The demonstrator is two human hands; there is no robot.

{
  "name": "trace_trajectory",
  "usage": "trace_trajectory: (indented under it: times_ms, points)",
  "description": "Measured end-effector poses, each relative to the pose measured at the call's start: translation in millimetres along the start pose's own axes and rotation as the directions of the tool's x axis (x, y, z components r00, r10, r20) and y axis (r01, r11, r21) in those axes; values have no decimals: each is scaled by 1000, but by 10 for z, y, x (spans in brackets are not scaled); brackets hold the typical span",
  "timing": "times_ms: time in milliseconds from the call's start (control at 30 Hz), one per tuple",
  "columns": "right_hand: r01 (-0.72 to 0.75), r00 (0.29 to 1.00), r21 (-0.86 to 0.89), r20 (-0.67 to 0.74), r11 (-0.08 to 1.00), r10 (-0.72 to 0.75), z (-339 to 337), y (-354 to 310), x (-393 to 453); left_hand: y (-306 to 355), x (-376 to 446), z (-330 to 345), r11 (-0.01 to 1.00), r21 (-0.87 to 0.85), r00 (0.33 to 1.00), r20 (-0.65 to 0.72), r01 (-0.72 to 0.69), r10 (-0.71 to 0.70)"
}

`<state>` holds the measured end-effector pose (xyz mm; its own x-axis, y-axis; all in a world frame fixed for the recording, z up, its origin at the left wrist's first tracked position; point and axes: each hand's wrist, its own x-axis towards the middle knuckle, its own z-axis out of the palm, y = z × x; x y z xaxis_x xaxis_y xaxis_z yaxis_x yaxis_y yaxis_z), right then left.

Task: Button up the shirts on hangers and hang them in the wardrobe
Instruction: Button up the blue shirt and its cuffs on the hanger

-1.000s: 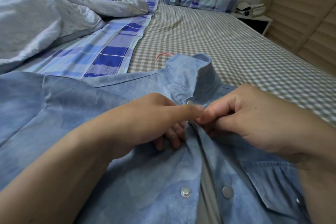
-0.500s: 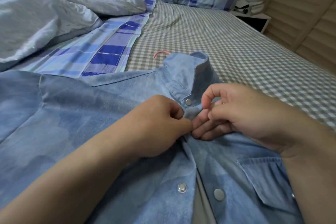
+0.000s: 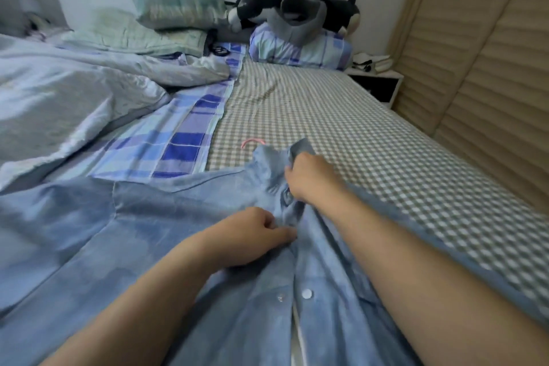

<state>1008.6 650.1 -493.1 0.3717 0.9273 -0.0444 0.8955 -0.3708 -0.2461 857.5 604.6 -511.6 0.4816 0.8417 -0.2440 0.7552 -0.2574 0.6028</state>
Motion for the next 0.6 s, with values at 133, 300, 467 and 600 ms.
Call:
trace_trajectory:
  times_ms: [133,300,467,600]
  points:
    - [-7,992,105,129,994,-7,68,36,-271,185,-483,119,989,145,998,65,-8,-1]
    - [269,953,238,72,933,-293,-184,393,-1643,30,-1628,893,912,406,985,-124,-57,117]
    - [357,923,126,104,926,-370,158,784,-2903,-71,-2204,1334,929,366,948,-276,-47,156]
    - [204,975,203,43,958,-217,188,799,-3045,22,-2325,1281,959,284,965,-243,-22,94]
